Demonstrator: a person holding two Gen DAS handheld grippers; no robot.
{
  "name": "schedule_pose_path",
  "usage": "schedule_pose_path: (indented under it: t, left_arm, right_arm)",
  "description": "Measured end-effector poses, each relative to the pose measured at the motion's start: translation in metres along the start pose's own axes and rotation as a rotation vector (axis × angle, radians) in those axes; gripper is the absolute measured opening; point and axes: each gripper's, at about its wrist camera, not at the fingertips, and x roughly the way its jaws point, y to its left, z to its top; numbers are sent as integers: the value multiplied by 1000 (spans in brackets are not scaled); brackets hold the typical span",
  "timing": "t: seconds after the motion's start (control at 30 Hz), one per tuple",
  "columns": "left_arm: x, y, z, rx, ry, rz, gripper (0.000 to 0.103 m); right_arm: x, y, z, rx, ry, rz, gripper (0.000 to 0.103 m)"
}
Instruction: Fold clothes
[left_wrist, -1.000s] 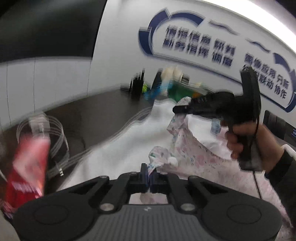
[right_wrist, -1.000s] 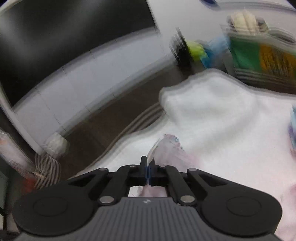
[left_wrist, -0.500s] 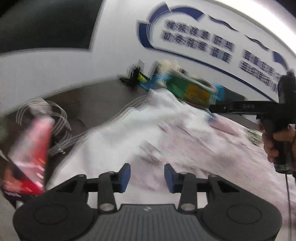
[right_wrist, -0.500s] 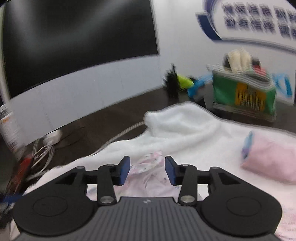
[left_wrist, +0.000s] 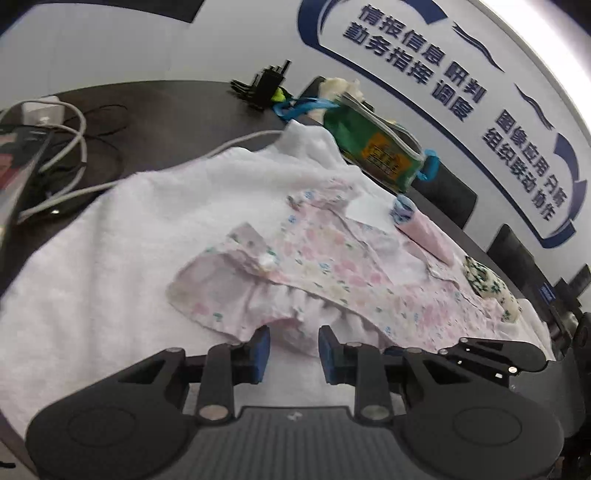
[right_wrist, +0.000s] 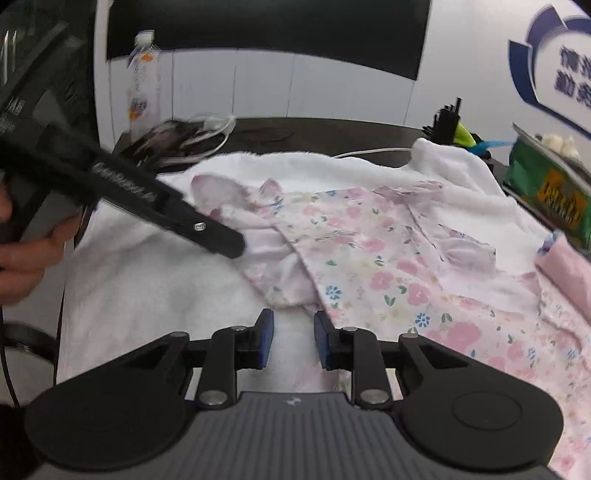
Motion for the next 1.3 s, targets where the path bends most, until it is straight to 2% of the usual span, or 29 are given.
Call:
schedule_pose_path:
  t: [0.07,0.23,0.3,0.33,0.37,0.43,0.47,0.5,0.63,0.73,0.83,0.9,0.93,0.97,1.0,1.17,1.3]
  left_arm:
    - [-1,1,1,4,-5,8,26]
    - [1,4,6,-4,-8,12,24]
    - [5,5,9,-1,-13,16,16]
    - [7,5,11,1,-14,18,7]
    - [9,5,12,3,-13,24,3]
    - [10,6,14,4,-22,28,2]
    - [9,6,15,3,-30,31,2]
    - [7,6,15,2,-38,34,2]
    - [-1,7,18,8,-65,41,2]
    - [-6,5,17,17,-69,37,2]
    - [-10,3,14,39,-61,33,4]
    - [-11,2,12,46,-58,34,5]
    - [-12,1,11,50,-58,33,5]
    - [-13,1,10,53,-58,26,5]
    - [-14,0,10,56,-59,20,5]
    - [-13,-6,8,98,-65,18,6]
    - [-8,-12,7,133,-59,19,6]
  right_arm:
    - [2,-5,2,10,-11,3,17]
    - [-7,0,0,-45,-27,-4,17]
    - [-4,1,1,-73,-14,-30,17]
    - [-3,1,1,-82,-8,-37,17]
    - [-1,1,1,-83,1,-32,16]
    - [0,0,0,-78,13,-16,9]
    - [0,0,0,-72,18,-5,1]
    - [0,-1,0,-66,20,8,0]
    - [-19,-11,1,20,-42,112,0]
    - [-37,-30,5,149,-91,273,0]
    - [-46,-34,6,171,-107,331,1]
    - [-38,-16,2,41,-76,219,16]
    - [-34,-7,0,-24,-60,163,30]
    - [-30,2,-2,-89,-45,106,36]
    - [-26,9,-4,-142,-30,60,36]
    - [-8,0,-6,-100,-14,67,35]
    - [-4,-16,-7,-46,-11,82,28]
